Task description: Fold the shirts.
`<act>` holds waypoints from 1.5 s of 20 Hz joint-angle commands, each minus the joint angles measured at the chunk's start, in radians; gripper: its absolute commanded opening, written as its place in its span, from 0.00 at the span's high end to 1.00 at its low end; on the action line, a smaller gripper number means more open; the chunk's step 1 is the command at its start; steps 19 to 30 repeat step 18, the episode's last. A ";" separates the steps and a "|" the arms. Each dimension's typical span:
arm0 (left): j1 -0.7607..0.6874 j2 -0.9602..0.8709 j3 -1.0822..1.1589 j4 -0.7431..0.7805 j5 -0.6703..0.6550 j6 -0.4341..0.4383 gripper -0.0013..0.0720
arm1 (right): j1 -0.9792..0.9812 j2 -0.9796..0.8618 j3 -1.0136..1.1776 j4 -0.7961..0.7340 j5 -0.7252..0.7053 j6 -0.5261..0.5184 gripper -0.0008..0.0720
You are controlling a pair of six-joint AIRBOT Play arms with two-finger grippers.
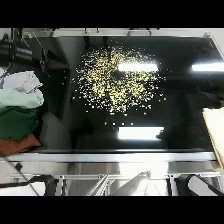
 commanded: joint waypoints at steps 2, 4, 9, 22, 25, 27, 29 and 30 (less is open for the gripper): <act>0.003 0.286 -0.496 0.114 0.154 -0.011 0.98 | 0.576 -0.026 -0.019 -0.063 -0.188 -0.044 0.97; 0.003 0.364 -0.678 0.120 0.194 -0.010 0.98 | 0.674 -0.060 -0.019 -0.112 -0.209 -0.018 0.97; 0.003 0.484 -0.852 0.127 0.292 -0.008 0.98 | 0.684 -0.076 -0.019 -0.085 -0.178 -0.004 0.97; 0.003 0.541 -0.868 0.127 0.307 -0.009 0.98 | 0.684 -0.081 -0.019 -0.070 -0.158 -0.004 0.97; 0.003 0.541 -0.868 0.127 0.307 -0.009 0.98 | 0.684 -0.081 -0.019 -0.070 -0.158 -0.004 0.97; 0.003 0.541 -0.868 0.127 0.307 -0.009 0.98 | 0.684 -0.081 -0.019 -0.070 -0.158 -0.004 0.97; 0.003 0.541 -0.868 0.127 0.307 -0.009 0.98 | 0.684 -0.081 -0.019 -0.070 -0.158 -0.004 0.97; 0.003 0.541 -0.868 0.127 0.307 -0.009 0.98 | 0.684 -0.081 -0.019 -0.070 -0.158 -0.004 0.97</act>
